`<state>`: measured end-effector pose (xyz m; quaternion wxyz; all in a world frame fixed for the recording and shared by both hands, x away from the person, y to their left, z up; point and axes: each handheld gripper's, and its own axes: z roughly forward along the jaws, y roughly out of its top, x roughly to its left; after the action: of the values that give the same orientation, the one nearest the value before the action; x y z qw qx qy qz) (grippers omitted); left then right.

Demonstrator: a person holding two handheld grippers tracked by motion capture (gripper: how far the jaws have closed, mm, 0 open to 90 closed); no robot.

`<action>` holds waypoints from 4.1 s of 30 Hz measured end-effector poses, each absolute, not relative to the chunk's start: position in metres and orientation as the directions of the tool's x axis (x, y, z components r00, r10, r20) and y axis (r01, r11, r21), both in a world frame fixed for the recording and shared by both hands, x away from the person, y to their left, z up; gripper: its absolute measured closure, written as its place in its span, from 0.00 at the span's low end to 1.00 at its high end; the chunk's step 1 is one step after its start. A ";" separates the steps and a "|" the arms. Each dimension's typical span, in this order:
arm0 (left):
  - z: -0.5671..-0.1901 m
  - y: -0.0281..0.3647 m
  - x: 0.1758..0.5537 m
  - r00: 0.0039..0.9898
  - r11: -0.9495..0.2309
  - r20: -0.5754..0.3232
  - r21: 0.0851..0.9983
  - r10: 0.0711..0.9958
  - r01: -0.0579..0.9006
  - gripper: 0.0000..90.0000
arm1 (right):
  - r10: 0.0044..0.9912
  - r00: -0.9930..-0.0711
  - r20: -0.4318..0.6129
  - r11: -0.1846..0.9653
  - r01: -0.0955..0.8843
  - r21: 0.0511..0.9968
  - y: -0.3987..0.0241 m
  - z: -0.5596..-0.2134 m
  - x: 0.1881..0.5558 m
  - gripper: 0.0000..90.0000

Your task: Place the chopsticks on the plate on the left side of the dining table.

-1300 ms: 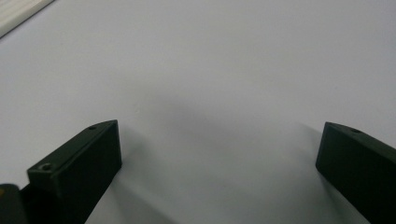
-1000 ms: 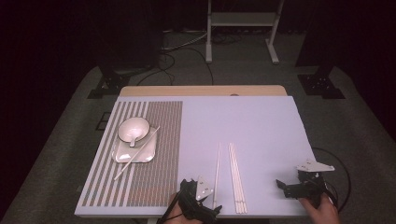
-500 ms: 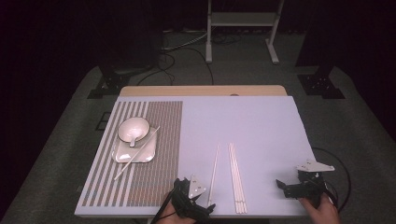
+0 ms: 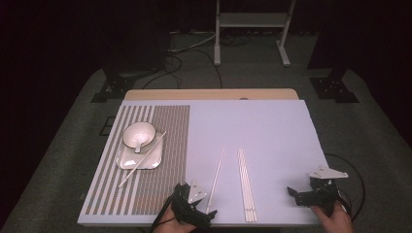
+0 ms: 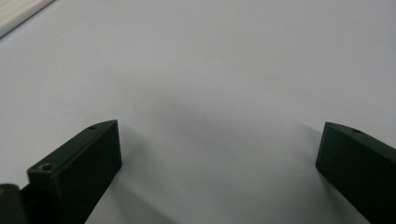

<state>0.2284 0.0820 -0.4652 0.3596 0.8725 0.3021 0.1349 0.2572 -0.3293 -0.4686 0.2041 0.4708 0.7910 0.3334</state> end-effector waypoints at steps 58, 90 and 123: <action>-0.461 0.146 0.249 0.689 -0.515 0.035 0.692 0.724 0.506 0.00 | 0.881 -0.473 -0.008 0.334 0.609 0.719 -0.329 -0.469 0.257 0.00; -0.461 0.148 0.254 0.696 -0.499 0.007 0.703 0.718 0.507 0.00 | 0.881 -0.473 -0.009 0.334 0.609 0.719 -0.329 -0.469 0.257 0.00; -0.463 0.098 0.286 0.742 -0.486 -0.029 0.738 0.670 0.468 0.00 | 0.881 -0.473 -0.009 0.334 0.609 0.719 -0.329 -0.469 0.257 0.00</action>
<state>0.2860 0.0980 -0.4627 0.3812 0.8517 0.3341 0.1326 0.2573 -0.3292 -0.4686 0.2040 0.4711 0.7909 0.3332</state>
